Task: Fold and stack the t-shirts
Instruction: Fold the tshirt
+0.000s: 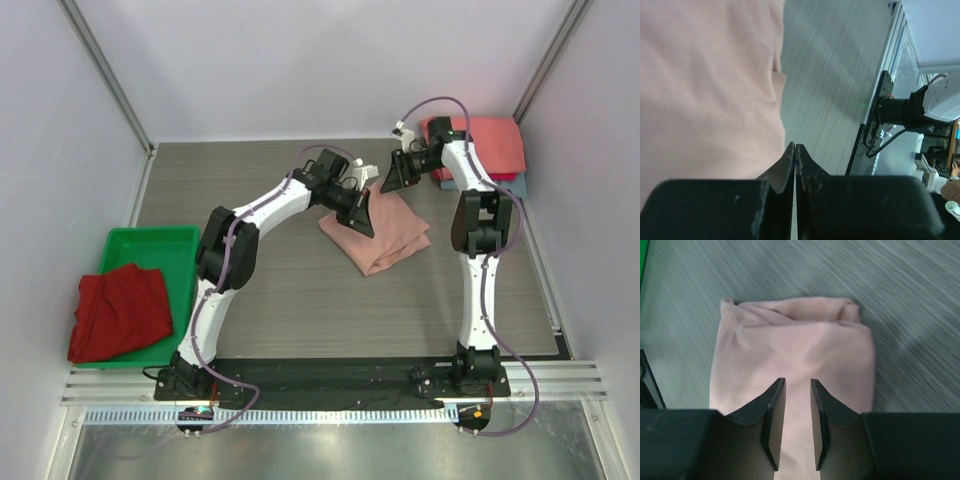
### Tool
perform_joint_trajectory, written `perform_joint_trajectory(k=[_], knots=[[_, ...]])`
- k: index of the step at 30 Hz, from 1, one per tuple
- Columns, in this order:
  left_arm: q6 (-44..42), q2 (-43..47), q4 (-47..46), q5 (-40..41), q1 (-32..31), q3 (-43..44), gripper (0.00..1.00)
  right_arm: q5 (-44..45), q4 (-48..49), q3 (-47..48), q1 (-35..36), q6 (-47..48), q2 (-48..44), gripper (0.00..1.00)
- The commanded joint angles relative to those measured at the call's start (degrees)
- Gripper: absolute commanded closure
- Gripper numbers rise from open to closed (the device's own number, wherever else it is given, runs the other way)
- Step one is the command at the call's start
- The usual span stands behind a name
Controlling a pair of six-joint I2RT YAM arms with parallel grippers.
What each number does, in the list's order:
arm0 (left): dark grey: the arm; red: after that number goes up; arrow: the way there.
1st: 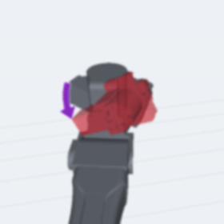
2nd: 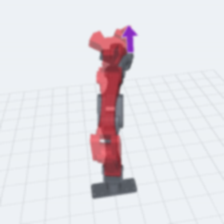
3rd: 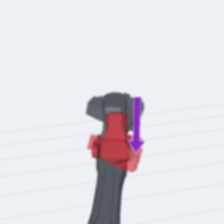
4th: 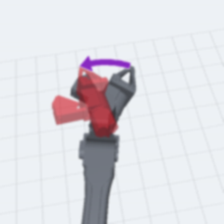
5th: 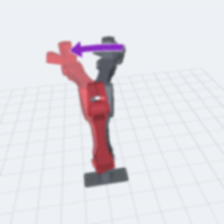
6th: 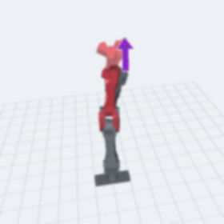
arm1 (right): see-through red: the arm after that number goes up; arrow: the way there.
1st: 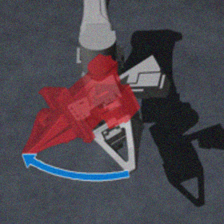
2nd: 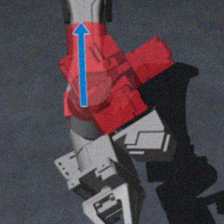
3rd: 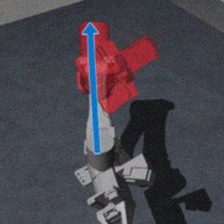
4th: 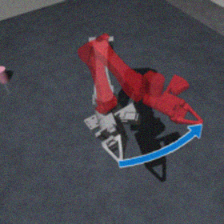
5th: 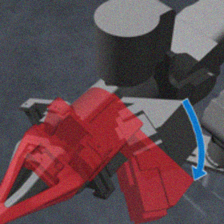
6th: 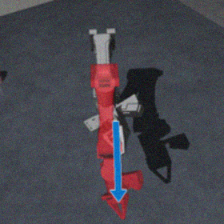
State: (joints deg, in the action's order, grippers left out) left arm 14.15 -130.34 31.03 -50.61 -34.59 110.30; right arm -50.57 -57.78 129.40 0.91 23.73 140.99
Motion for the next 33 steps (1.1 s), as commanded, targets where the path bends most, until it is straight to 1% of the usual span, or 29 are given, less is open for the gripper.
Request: perform_joint_trajectory(k=[1,4,11,16,20,27,33], knots=[[0.44,1.41,-1.76,-1.42,-1.7,-1.4,1.0,-4.89,0.2,4.98,2.08,-1.4,-0.19,0.68],[-0.09,0.27,-1.94,-0.63,-2.67,-2.28,1.0,-5.68,1.35,4.63,2.43,-2.8,0.16,0.69],[-0.44,-3.15,-1.85,-0.1,-3.91,-2.99,1.0,-3.49,6.01,5.59,2.61,-7.55,4.11,0.69],[-1.32,-5.44,-1.32,0.6,-4.0,-1.41,1.0,-2.61,7.85,7.09,2.7,-8.96,7.37,0.69],[-1.58,-6.5,-0.97,0.77,-4.61,-1.14,1.0,-2.87,9.52,9.98,2.87,-10.27,10.09,0.69],[-1.76,-7.73,-0.79,0.51,-5.66,-2.81,1.0,-3.49,16.46,15.52,2.87,-17.12,14.31,0.69],[-3.69,-6.94,1.14,0.16,-6.37,-2.37,1.0,-1.38,19.46,19.3,3.49,-19.51,18.18,0.69]])
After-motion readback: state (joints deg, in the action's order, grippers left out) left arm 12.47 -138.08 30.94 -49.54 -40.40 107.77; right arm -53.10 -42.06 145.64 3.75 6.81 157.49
